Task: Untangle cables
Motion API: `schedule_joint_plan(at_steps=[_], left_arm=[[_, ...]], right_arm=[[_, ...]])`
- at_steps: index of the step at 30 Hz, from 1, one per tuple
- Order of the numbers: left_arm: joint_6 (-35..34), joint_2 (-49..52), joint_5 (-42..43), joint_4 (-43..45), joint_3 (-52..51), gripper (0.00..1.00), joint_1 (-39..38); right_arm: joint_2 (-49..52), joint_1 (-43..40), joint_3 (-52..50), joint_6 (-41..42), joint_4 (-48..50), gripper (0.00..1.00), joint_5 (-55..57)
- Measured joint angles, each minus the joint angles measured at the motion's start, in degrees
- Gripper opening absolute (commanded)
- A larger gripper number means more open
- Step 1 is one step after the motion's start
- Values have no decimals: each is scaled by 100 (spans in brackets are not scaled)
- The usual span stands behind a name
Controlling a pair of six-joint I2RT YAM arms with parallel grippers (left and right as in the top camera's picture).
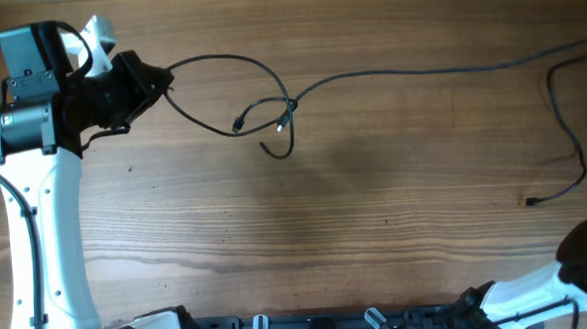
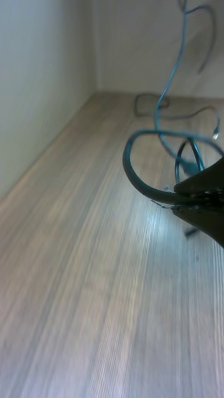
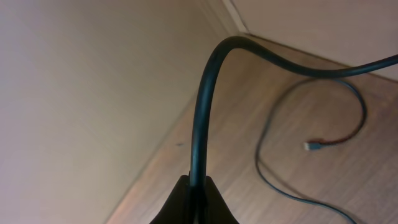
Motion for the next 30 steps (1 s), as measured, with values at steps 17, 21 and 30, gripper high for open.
schedule_joint_plan(at_steps=[17, 21, 30], left_arm=[[-1165, 334, -5257, -321, -48, 4, 7], [-1209, 417, -5174, -315, -63, 4, 7], [-699, 417, -3130, 363, -79, 4, -444]], right_arm=[[730, -179, -2, 264, -35, 4, 1036], [730, -264, -2, 280, -173, 70, 1165], [730, -22, -2, -68, -1200, 100, 570]])
